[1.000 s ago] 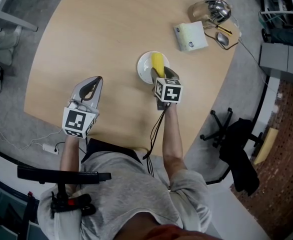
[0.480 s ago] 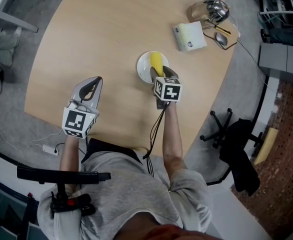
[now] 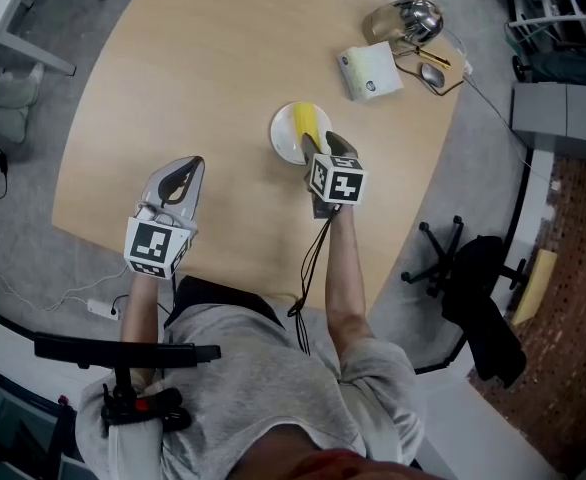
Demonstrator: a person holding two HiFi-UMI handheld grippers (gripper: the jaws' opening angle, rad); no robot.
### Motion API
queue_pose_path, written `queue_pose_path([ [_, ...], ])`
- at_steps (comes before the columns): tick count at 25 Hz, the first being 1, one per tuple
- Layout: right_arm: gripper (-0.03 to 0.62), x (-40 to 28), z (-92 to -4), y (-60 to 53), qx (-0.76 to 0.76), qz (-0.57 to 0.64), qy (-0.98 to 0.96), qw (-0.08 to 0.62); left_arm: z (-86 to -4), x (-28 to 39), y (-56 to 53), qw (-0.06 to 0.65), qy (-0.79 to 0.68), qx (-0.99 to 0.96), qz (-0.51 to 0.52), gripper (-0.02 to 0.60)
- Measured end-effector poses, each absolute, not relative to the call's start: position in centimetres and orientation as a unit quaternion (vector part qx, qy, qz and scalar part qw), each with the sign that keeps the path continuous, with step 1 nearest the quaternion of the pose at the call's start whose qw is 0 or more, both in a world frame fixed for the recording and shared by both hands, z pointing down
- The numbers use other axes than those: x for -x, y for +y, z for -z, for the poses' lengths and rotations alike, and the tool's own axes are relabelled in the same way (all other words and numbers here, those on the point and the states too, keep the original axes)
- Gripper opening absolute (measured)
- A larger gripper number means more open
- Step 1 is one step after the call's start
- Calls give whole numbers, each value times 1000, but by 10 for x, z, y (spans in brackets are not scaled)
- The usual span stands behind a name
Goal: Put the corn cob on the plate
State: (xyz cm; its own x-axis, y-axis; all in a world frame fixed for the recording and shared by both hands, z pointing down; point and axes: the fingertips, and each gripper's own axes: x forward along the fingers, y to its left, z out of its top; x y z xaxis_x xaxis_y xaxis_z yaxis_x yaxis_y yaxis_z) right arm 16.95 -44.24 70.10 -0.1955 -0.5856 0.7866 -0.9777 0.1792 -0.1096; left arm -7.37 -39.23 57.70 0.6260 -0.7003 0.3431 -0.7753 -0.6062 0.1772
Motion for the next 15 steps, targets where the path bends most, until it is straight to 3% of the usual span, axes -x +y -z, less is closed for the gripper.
queue_pose_path([
  [15, 211, -173, -631, -402, -586, -285, -712, 261, -532, 73, -352, 126, -409, -898, -106, 20],
])
